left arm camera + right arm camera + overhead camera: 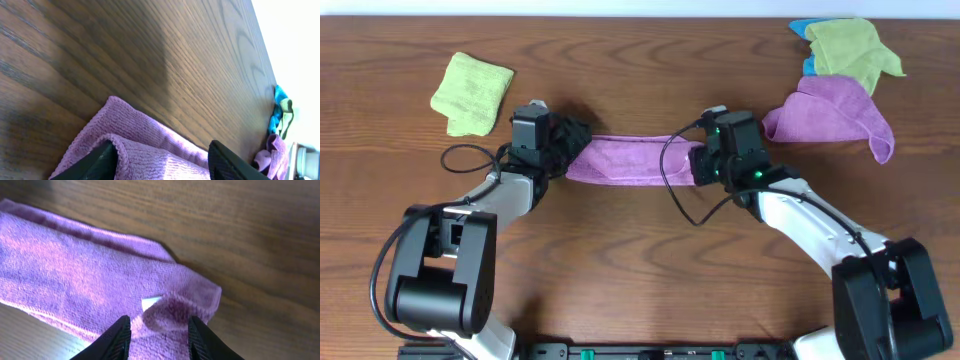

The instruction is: Fold the cloth

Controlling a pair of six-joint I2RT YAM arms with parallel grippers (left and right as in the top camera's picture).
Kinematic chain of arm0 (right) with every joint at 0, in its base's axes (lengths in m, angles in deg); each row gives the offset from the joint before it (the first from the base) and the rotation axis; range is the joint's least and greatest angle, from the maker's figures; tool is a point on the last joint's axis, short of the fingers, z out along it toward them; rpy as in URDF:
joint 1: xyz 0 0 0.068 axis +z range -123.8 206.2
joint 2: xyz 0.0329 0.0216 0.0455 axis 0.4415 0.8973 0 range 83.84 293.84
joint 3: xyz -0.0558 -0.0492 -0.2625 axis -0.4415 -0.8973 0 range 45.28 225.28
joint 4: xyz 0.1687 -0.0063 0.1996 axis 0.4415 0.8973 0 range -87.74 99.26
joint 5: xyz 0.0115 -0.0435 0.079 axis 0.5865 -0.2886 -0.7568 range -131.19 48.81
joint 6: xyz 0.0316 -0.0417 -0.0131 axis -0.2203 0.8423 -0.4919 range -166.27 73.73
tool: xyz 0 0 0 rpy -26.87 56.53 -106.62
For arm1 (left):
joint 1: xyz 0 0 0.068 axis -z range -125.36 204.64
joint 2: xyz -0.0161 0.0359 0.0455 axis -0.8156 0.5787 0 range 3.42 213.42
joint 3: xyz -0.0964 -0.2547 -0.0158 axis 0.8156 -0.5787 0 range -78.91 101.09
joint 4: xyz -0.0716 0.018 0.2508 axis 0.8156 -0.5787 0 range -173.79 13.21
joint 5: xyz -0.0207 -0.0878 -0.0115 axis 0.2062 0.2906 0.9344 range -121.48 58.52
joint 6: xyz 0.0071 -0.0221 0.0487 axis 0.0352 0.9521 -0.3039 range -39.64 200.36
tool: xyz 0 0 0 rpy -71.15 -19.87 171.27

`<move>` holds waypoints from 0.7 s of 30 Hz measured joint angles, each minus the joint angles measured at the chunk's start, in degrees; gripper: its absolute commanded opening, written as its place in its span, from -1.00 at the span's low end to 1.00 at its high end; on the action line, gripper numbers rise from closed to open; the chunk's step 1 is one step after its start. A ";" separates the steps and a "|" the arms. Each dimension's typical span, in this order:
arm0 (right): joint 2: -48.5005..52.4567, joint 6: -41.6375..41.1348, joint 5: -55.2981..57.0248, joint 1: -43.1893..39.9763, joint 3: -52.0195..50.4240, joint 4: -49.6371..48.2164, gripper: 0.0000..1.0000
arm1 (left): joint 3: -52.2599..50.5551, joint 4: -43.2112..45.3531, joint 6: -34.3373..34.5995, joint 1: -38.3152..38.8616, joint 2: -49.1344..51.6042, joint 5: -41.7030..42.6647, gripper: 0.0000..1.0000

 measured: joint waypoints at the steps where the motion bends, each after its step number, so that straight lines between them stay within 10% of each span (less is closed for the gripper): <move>1: 0.00 0.00 -0.04 0.00 0.00 0.31 -0.26 | 0.02 0.00 0.02 0.00 0.00 0.17 0.18; 21: -4.04 -0.70 -3.91 0.00 0.00 5.73 -0.35 | 8.22 -12.68 -2.54 -2.54 0.00 1.20 0.18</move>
